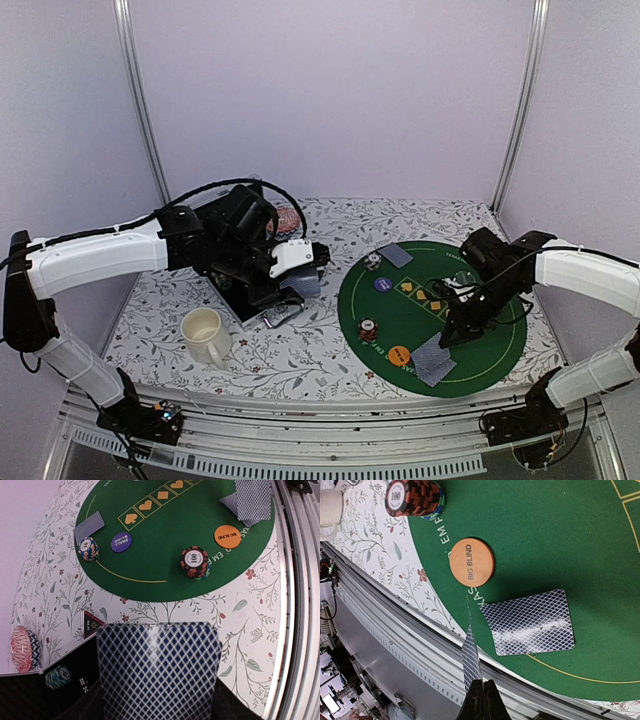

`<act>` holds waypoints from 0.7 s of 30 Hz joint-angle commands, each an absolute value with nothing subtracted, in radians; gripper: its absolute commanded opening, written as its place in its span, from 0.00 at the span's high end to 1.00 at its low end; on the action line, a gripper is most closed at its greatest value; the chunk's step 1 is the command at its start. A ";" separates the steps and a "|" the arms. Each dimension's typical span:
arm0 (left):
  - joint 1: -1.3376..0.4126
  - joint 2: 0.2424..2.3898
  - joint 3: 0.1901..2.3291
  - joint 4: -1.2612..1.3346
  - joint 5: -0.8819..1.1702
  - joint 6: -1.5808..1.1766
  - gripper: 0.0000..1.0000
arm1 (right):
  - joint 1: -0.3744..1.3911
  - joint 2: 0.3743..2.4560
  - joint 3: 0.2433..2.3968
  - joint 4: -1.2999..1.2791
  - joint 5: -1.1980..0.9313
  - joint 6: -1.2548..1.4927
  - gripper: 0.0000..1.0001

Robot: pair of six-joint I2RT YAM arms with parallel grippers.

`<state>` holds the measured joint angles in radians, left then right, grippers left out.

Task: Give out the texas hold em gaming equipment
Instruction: Distribute the poker card in the big blind area.

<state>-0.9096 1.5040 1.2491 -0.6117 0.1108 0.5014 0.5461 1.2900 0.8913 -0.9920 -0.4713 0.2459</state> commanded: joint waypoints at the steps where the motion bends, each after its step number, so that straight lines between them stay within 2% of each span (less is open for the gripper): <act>1: -0.922 1.497 1.249 -0.586 0.123 0.508 0.40 | 0.602 1.338 0.927 -1.006 -0.375 0.215 0.98; 9: -0.922 1.497 1.250 -0.586 0.127 0.506 0.40 | 0.642 1.412 1.097 -0.975 -0.455 0.116 0.97; 14: -0.922 1.486 1.245 -0.586 0.124 0.512 0.40 | 0.649 1.386 1.218 -0.973 -0.450 0.011 0.98; 21: -0.922 1.485 1.237 -0.578 0.124 0.518 0.40 | 0.681 1.300 1.242 -1.024 -0.412 -0.298 0.98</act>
